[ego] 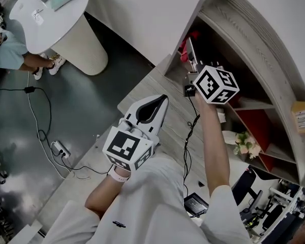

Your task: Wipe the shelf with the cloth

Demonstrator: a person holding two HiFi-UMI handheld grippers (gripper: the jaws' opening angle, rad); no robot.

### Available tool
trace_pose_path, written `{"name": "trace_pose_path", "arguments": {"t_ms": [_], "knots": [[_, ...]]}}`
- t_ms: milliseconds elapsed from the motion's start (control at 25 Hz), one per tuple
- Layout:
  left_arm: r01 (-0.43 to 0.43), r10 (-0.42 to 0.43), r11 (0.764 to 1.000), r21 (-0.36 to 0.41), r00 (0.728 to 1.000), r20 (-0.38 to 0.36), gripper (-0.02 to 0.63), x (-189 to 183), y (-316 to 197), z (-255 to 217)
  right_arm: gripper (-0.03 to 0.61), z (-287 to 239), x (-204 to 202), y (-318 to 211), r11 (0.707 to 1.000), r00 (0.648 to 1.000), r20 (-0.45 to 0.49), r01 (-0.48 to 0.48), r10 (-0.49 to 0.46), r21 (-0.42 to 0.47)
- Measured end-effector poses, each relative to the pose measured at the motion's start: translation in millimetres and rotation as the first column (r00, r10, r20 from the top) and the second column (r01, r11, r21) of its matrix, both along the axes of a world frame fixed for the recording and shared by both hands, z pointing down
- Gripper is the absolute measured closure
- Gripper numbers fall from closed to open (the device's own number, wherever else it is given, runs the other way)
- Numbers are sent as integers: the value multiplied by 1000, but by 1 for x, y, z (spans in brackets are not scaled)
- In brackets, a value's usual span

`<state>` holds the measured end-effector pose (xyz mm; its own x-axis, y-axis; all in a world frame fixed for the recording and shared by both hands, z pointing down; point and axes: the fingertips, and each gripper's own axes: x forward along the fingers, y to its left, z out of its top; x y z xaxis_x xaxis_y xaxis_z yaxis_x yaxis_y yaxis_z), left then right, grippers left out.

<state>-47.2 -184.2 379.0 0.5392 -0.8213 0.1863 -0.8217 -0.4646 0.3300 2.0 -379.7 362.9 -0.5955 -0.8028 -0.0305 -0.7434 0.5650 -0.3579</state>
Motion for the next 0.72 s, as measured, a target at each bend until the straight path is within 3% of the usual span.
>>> {"name": "trace_pose_path", "arguments": {"t_ms": [160, 280, 400, 560, 640, 720], "knots": [[-1, 1, 1000, 2, 1000, -2, 608, -1, 4, -3, 488, -42, 3, -1, 983, 999, 17, -51, 48, 178], [4, -4, 1000, -3, 1000, -2, 607, -3, 5, -2, 486, -54, 10, -13, 962, 995, 0, -93, 96, 255], [9, -9, 1000, -1, 1000, 3, 607, -6, 4, -2, 486, -48, 23, -38, 951, 984, -41, -159, 176, 265], [22, -22, 1000, 6, 1000, 7, 607, -10, 4, -5, 486, -37, 35, -62, 962, 978, -27, -197, 206, 189], [27, -27, 1000, 4, 1000, 9, 607, -11, 4, -4, 486, -51, 28, -44, 952, 985, 13, -171, 174, 254], [28, -28, 1000, -1, 1000, 10, 607, -12, 3, -2, 486, -69, 13, -16, 924, 988, 23, -153, 155, 351]]}}
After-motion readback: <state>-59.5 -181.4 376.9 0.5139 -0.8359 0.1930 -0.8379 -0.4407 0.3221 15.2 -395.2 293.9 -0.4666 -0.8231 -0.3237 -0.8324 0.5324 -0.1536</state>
